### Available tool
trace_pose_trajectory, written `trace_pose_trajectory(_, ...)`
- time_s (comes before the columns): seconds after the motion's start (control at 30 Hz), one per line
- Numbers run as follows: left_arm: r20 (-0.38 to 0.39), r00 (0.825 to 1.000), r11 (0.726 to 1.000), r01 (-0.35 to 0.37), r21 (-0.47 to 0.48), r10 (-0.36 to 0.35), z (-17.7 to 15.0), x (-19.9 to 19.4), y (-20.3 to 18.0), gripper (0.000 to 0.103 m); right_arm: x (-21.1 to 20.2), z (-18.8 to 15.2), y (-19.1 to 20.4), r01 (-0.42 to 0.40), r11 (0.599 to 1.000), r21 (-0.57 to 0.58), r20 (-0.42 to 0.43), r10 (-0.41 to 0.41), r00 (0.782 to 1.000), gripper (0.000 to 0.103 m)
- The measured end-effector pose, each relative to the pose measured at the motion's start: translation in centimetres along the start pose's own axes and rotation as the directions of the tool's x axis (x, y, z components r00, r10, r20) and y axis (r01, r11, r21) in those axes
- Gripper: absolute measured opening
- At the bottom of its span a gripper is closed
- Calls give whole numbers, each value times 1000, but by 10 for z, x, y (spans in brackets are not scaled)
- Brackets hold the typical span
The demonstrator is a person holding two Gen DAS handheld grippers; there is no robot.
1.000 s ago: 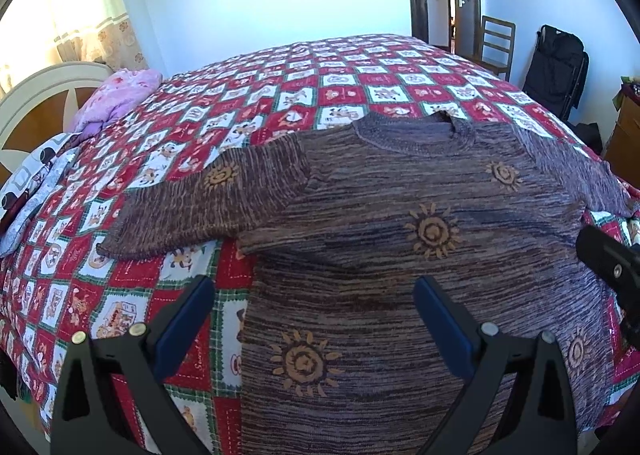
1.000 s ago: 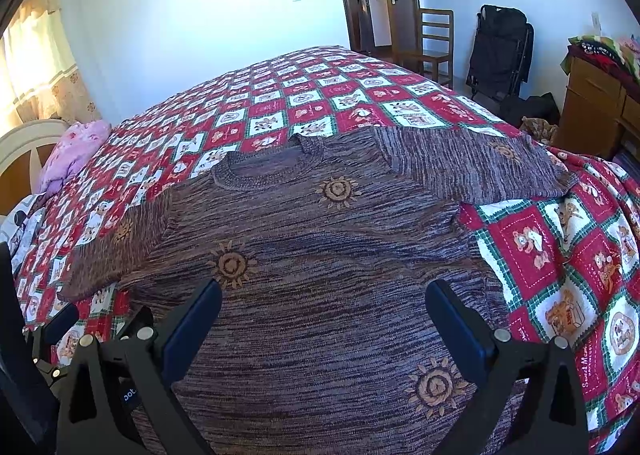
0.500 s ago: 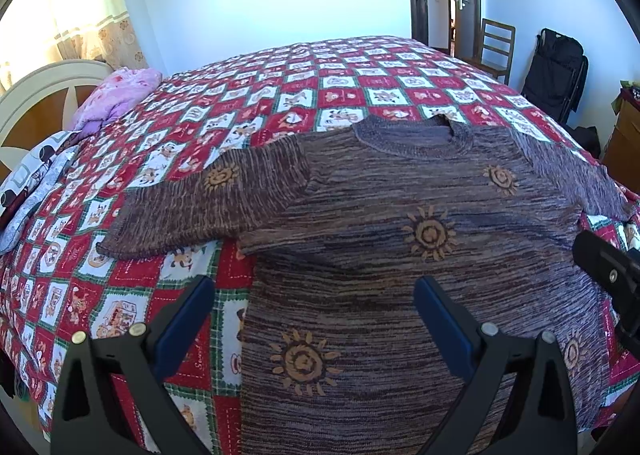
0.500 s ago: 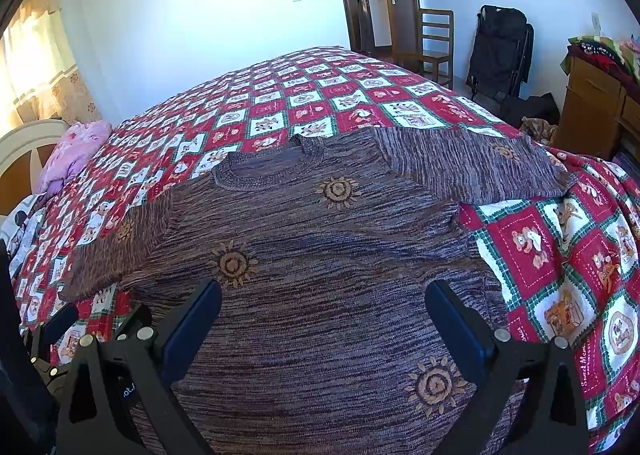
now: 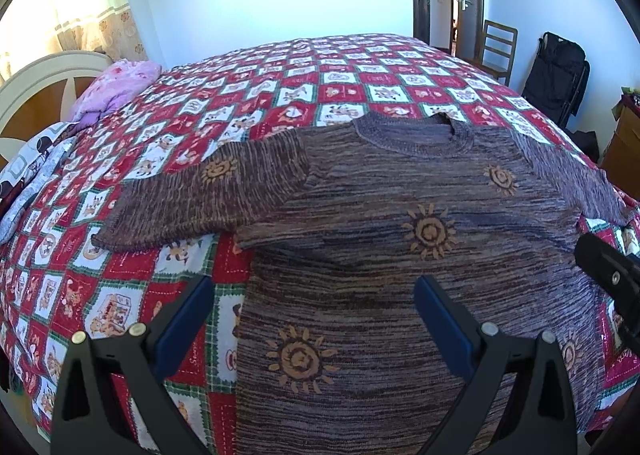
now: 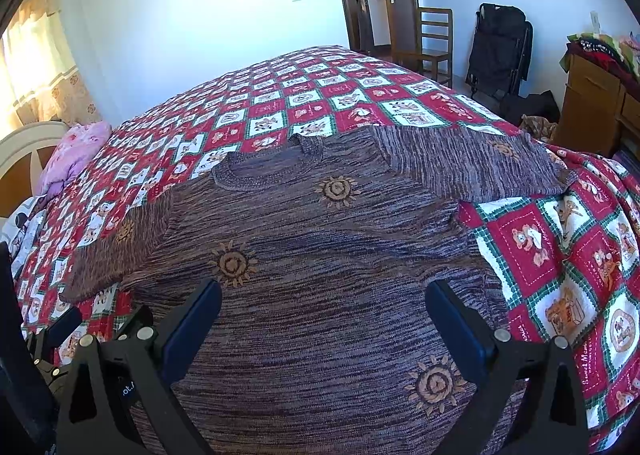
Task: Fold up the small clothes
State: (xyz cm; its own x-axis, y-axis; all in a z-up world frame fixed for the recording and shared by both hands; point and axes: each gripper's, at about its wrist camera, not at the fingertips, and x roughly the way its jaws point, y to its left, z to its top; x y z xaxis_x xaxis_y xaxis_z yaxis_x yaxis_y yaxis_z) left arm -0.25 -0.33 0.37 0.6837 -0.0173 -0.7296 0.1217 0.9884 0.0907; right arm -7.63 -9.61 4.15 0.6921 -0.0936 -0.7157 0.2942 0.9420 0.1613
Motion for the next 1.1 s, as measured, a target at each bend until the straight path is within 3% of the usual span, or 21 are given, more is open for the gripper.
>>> trace_pose_trajectory(0.77, -30, 999, 999, 24, 23, -24, -5, 15, -7, 102, 18, 0, -16, 16, 1000, 15, -25, -16, 1000, 102)
trace_pose_trajectory(1.1, -53, 996, 996, 65, -63, -69, 0, 29, 3, 102, 14, 62, -125, 164, 964, 208, 28, -174, 984, 102)
